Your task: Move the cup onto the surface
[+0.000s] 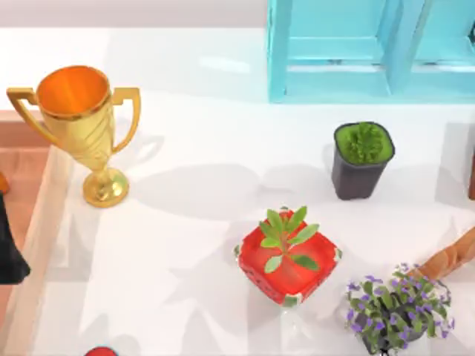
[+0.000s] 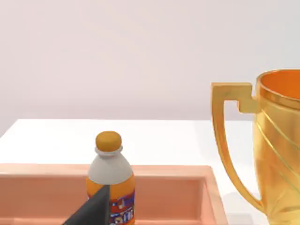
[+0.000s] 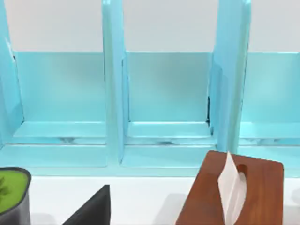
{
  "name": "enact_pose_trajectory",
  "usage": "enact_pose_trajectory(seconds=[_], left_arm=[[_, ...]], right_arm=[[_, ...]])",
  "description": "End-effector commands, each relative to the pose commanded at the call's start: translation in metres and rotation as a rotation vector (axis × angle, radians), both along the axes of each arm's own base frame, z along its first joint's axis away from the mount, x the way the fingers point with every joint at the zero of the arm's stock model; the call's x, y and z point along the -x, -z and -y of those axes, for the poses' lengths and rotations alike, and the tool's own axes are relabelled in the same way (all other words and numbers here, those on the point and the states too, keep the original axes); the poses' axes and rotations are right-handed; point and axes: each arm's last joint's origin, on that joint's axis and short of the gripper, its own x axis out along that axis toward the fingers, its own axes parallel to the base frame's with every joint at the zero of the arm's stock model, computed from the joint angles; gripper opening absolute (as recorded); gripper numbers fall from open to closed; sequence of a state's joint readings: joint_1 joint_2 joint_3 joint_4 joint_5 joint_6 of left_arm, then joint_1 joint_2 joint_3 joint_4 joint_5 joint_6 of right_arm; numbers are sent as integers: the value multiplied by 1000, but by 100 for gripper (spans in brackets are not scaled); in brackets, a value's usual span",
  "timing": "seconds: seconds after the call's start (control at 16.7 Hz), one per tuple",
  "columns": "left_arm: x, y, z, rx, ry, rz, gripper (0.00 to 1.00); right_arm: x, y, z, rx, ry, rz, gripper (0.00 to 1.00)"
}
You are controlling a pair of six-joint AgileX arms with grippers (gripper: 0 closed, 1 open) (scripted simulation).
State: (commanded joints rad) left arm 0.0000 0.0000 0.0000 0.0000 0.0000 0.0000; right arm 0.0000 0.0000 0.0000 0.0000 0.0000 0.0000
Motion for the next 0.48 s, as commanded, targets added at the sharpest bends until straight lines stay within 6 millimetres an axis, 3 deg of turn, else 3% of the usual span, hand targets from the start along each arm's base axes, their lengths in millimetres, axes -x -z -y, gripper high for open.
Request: enact_pose_trajectory(seconds=[0.24, 0.48], left_arm=[[0, -5, -1, -7, -7, -33, 100], [-5, -35, -5, -40, -37, -222, 100]], right_arm=[[0, 0, 0, 0, 0, 0, 100], [0, 0, 0, 0, 0, 0, 100]])
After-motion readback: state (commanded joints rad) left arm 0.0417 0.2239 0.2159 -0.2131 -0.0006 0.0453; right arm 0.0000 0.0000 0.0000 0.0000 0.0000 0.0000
